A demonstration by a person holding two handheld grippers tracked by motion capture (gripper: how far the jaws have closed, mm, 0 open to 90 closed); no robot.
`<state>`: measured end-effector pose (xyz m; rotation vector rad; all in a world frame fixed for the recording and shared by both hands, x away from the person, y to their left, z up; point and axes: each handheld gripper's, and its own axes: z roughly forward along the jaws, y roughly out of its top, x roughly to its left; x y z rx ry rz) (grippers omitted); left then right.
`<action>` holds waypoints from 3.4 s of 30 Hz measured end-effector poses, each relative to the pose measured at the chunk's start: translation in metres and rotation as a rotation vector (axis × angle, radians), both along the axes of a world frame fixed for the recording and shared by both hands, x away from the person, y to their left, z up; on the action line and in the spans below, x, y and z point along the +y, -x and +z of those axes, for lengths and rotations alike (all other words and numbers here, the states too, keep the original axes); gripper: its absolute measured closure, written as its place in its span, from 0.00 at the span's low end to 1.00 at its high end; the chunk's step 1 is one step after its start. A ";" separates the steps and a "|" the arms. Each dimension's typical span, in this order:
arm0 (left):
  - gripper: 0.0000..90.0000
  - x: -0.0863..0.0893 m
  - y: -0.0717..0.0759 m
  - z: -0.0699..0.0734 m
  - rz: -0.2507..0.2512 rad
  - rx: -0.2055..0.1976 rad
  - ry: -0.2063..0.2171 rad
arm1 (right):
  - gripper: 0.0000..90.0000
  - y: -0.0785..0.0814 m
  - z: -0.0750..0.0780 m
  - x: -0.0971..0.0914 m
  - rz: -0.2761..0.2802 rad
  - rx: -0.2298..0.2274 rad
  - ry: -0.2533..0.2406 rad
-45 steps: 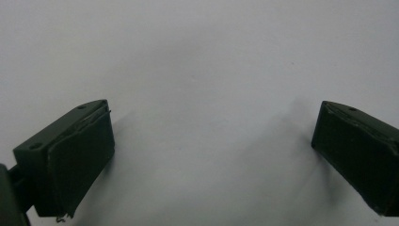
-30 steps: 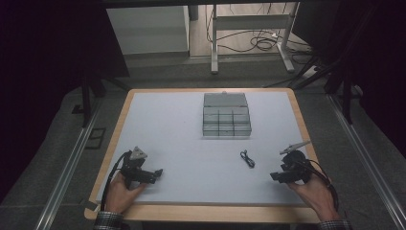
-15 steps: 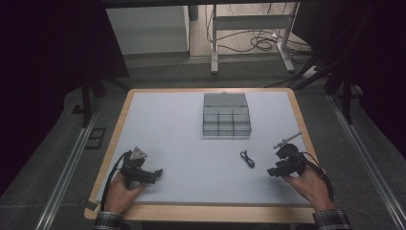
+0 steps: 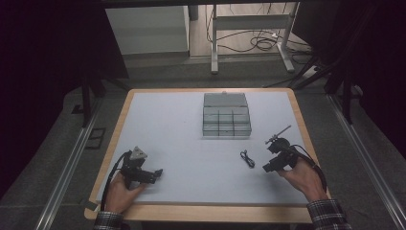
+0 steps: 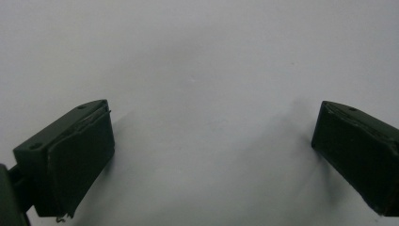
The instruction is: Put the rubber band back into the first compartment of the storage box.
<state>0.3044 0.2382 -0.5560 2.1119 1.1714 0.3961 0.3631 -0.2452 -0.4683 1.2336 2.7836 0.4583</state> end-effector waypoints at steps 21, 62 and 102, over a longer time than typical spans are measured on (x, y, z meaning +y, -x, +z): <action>0.00 0.000 0.000 0.000 0.000 0.000 0.000 | 0.68 -0.017 0.002 0.031 0.066 0.067 0.075; 0.00 0.000 0.000 0.000 0.000 0.000 0.000 | 0.94 -0.036 -0.021 0.071 0.120 0.132 0.240; 0.00 0.000 0.000 0.000 0.000 0.000 0.000 | 0.96 -0.041 0.032 0.081 0.127 0.096 0.211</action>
